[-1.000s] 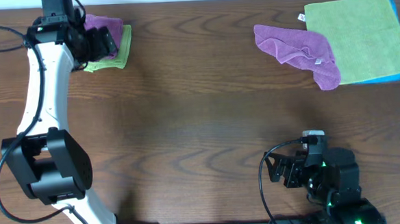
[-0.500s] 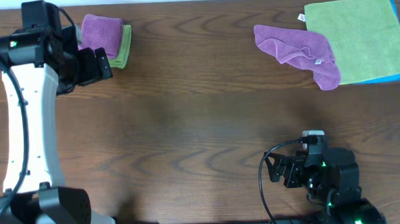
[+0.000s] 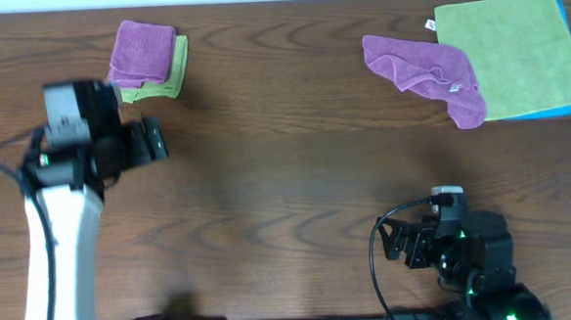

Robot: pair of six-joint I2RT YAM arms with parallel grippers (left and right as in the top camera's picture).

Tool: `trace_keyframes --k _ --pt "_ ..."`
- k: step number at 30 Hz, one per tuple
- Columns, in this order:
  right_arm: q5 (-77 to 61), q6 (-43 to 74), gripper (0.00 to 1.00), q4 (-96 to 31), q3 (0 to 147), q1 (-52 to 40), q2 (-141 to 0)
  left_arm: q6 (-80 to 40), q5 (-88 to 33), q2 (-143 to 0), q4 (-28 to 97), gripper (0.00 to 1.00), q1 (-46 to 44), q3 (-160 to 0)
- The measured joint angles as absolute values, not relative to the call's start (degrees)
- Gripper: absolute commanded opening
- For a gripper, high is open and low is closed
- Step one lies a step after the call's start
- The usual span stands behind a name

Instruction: Fold the cloth

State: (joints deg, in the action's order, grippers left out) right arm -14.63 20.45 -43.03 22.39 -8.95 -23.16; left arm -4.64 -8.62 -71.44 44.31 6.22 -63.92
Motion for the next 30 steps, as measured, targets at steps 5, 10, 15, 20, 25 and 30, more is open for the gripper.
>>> trace_keyframes --k 5,10,15,20,25,30 --pt "-14.6 20.4 0.99 -43.0 22.3 -9.0 -23.2 -4.6 -8.1 -59.6 34.2 0.95 6.2 -49.5" --pt "-14.7 20.5 0.99 -43.0 22.3 -9.0 -23.2 -4.6 -7.4 -47.9 25.3 0.95 6.2 -35.8" --pt "-14.7 20.5 0.99 -43.1 22.3 -9.0 -23.2 -4.6 -6.6 -37.4 22.2 0.96 6.2 -25.1" --pt "-14.7 20.5 0.99 -43.0 22.3 -9.0 -23.2 -4.4 -5.3 -27.6 22.3 0.96 6.2 -17.5" --pt "-14.7 20.5 0.99 -43.0 22.3 -9.0 -23.2 -1.3 -4.4 -18.8 22.7 0.95 4.6 -12.7" --pt "-14.7 20.6 0.99 -43.0 22.3 -9.0 -23.2 1.6 -4.2 -13.0 25.2 0.95 3.3 -10.0"
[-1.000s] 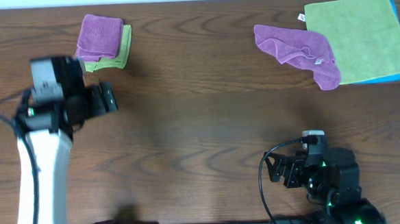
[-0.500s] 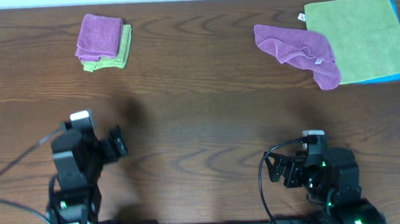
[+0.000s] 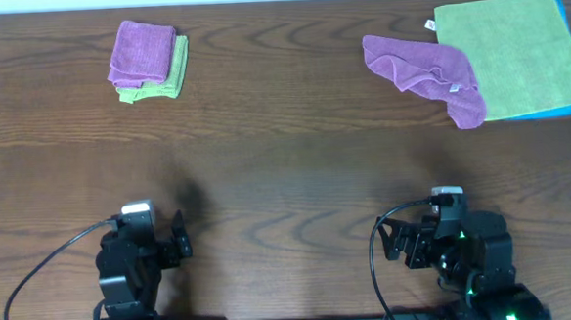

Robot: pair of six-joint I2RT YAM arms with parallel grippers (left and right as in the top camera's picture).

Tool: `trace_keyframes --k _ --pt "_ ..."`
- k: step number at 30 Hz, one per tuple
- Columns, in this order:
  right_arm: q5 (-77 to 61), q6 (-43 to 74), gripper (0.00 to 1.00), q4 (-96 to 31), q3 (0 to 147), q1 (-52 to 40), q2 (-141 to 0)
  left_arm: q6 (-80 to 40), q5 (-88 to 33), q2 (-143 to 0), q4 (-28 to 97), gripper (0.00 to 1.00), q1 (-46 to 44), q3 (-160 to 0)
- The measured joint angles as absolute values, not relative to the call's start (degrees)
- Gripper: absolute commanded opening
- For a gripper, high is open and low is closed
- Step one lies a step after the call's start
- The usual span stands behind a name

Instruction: Fold the cloth

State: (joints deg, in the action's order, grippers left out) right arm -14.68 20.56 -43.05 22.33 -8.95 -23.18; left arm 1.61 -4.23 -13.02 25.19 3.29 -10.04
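Observation:
A folded purple cloth [image 3: 143,50] lies on a folded green cloth [image 3: 173,73] at the far left of the table. At the far right a crumpled purple cloth [image 3: 428,72] rests partly on a flat green cloth [image 3: 515,55], and a blue cloth [image 3: 569,109] peeks out beneath that one. My left gripper [image 3: 179,244] is drawn back near the front edge; its fingers are seen edge on and hold nothing. Drawn back at the front right, my right gripper [image 3: 390,243] is open and empty. Both are far from the cloths.
The wooden table [image 3: 286,170] stretches between the two cloth piles. Black cables loop beside each arm base at the front edge.
My left arm was stretched out near the folded stack at the far left; now it is pulled back to the front edge. The right arm and all the cloths are unchanged.

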Motion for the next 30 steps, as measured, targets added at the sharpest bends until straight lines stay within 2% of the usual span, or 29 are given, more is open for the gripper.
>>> trace_keyframes --k 15,30 --pt "-14.8 20.6 0.99 -43.0 22.3 -9.0 -23.2 7.9 -4.0 -2.3 27.6 0.95 3.2 -8.6" --pt "-14.8 20.6 0.99 -43.0 22.3 -9.0 -23.2 8.9 -4.0 -0.8 27.6 0.95 3.2 -8.6"
